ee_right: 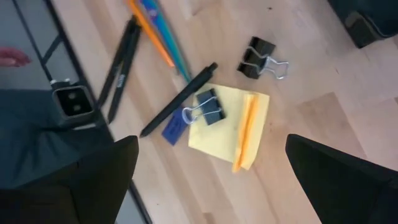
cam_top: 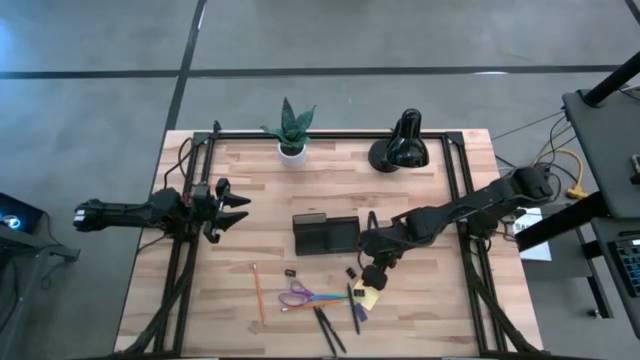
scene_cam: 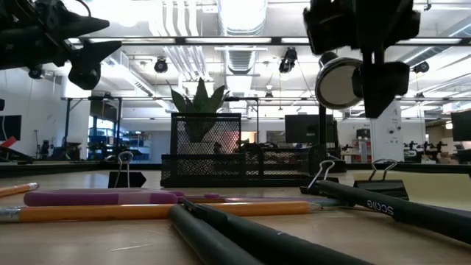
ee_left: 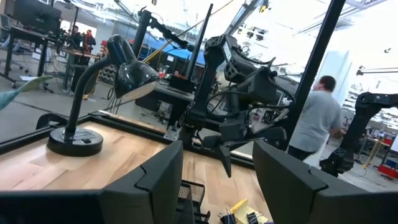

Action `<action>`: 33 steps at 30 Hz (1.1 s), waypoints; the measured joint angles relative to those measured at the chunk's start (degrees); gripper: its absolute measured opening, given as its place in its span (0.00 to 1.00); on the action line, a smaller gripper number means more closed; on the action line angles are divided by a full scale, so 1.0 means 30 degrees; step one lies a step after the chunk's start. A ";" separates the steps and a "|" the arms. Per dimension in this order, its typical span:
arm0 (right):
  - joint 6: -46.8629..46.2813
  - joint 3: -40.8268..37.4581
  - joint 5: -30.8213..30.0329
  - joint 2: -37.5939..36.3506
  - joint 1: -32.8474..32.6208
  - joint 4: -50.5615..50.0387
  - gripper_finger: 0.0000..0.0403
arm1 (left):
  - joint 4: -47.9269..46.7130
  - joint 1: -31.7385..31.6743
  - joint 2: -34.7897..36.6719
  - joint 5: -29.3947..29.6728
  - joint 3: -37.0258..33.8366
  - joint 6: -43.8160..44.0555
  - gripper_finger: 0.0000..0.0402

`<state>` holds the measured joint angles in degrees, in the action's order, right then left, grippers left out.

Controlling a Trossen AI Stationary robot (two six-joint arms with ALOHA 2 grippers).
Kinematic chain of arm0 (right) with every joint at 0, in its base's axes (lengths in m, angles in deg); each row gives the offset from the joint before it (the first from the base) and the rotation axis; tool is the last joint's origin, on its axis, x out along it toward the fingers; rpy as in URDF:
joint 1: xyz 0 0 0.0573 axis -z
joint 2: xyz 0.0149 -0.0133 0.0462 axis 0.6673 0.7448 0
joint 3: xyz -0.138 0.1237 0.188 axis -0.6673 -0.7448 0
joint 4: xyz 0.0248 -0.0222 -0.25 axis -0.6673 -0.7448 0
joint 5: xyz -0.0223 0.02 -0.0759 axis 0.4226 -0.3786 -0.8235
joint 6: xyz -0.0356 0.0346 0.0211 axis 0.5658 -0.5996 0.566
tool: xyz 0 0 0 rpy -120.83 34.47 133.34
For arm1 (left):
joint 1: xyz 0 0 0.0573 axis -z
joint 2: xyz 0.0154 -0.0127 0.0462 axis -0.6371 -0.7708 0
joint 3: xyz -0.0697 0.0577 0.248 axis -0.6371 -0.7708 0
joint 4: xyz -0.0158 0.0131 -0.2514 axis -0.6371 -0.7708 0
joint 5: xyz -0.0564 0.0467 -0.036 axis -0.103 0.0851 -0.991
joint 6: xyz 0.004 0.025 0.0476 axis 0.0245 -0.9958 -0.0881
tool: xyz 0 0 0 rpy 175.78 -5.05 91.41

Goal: Pick and place office supplies into organizer
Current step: Put the middle binder clip into the desk organizer

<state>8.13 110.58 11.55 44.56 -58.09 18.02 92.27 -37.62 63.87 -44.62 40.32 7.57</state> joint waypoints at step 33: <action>-0.5407 -0.0107 -0.1117 0.0309 -0.0132 0.3082 0.98 | -0.0007 0.0000 -0.0015 0.0000 0.0000 0.0000 0.45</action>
<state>-8.09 110.25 8.20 45.49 -58.48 27.27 92.25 -37.62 63.82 -44.62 40.32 7.57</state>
